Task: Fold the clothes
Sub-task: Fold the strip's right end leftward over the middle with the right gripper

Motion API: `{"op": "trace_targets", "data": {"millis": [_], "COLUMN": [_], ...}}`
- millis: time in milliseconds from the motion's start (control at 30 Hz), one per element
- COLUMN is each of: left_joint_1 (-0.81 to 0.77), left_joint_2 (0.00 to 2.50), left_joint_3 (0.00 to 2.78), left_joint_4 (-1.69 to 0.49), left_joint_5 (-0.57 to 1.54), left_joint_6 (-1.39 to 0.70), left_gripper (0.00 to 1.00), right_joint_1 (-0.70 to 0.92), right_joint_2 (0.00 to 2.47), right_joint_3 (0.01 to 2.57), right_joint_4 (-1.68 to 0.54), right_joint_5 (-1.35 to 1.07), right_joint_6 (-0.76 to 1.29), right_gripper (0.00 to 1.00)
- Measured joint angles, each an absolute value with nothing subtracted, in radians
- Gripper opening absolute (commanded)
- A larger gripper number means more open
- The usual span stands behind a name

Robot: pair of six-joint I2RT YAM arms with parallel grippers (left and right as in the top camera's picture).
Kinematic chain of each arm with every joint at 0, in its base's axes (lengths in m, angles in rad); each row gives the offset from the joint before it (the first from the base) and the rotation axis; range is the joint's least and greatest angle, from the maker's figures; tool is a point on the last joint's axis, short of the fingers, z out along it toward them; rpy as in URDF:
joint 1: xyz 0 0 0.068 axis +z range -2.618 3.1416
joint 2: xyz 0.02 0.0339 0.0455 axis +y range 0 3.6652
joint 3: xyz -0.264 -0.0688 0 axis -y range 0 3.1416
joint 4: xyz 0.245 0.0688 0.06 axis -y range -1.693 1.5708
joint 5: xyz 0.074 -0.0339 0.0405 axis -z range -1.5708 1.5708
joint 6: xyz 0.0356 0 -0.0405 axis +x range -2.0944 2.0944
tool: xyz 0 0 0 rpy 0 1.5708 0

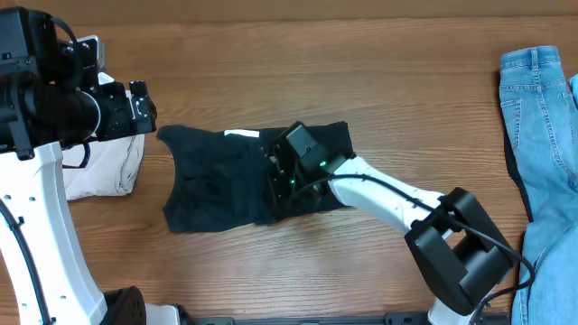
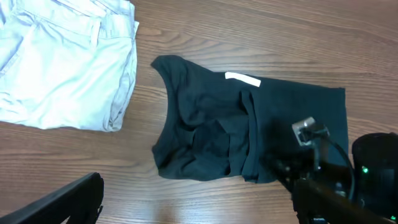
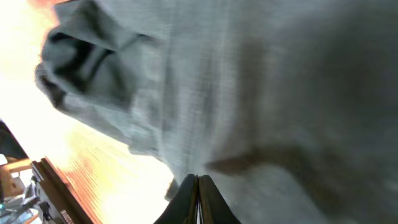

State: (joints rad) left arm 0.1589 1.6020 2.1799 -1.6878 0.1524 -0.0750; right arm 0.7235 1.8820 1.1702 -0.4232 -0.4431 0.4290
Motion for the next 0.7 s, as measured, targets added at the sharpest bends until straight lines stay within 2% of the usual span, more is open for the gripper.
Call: {"op": "trace_targets", "data": {"millis": [100, 200, 300, 467, 700], "left_joint_1": [0.159, 0.159, 0.159, 0.159, 0.159], "left_joint_2": [1.602, 1.602, 1.602, 1.602, 1.602], "left_joint_3": [2.18, 2.18, 2.18, 2.18, 2.18], "left_joint_4": [-1.688, -1.688, -1.687, -1.671, -1.544], "left_joint_5": [0.152, 0.153, 0.152, 0.152, 0.208], "left_joint_6": [-0.075, -0.075, -0.075, -0.075, -0.11], "left_gripper": [1.0, 1.0, 1.0, 1.0, 1.0], "right_joint_1": [0.729, 0.717, 0.692, 0.623, 0.437], "right_joint_2": [1.882, 1.882, 1.882, 1.822, 1.605], "right_joint_3": [1.16, 1.185, 1.24, 1.332, 1.357], "right_joint_4": [-0.282, -0.311, -0.447, -0.644, -0.732], "right_joint_5": [-0.447, -0.486, -0.517, -0.515, -0.508], "right_joint_6": [0.454, 0.444, 0.379, 0.253, 0.205], "right_gripper": [0.1, 0.34, 0.5, 0.56, 0.64]}}
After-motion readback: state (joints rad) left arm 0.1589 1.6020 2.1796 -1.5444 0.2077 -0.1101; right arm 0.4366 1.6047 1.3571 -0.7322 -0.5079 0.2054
